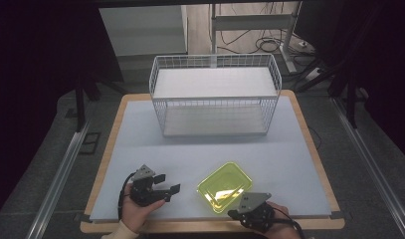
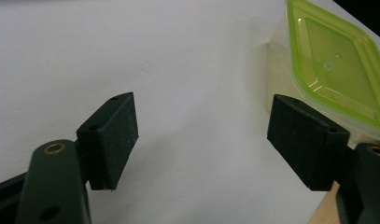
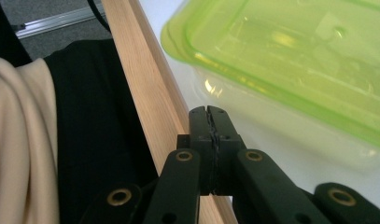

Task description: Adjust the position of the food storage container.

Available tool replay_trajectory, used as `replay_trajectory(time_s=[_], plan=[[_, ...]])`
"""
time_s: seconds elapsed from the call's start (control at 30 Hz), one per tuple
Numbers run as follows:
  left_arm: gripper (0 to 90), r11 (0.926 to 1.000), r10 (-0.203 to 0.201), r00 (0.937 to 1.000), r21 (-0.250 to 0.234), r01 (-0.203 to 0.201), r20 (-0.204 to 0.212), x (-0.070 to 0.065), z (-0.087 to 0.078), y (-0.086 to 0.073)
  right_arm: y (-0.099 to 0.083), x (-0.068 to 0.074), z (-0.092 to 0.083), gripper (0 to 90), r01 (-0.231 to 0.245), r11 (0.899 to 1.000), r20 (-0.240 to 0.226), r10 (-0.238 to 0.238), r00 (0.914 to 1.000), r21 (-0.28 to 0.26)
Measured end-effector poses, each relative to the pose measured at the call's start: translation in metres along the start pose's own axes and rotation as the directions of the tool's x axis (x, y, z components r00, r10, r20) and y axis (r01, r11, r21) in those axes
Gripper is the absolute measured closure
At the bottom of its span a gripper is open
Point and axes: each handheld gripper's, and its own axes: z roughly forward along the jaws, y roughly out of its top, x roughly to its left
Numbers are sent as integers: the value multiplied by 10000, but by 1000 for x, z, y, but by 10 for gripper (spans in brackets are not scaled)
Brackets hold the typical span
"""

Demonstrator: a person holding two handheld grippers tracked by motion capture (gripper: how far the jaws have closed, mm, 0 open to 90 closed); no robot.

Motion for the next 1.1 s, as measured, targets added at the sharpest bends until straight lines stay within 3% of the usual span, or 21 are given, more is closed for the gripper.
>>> replay_trajectory(time_s=[0.43, 0.77, 1.1], plan=[[242, 10000, 1, 10000, 0, -1, 13, 0, 0, 0, 12, 9, 21, 900, 266, 9994, 345, -259, 9991, -207], [241, 10000, -10, 10000, -23, 10, 28, 0, -1, 0, 25, 16, 38, 900, -138, 9986, 964, 186, 9952, -502], [241, 10000, 1, 10000, -13, -1, 48, 1, -1, 0, 37, 13, 55, 900, -398, 9968, 1287, 486, 9905, -698]])
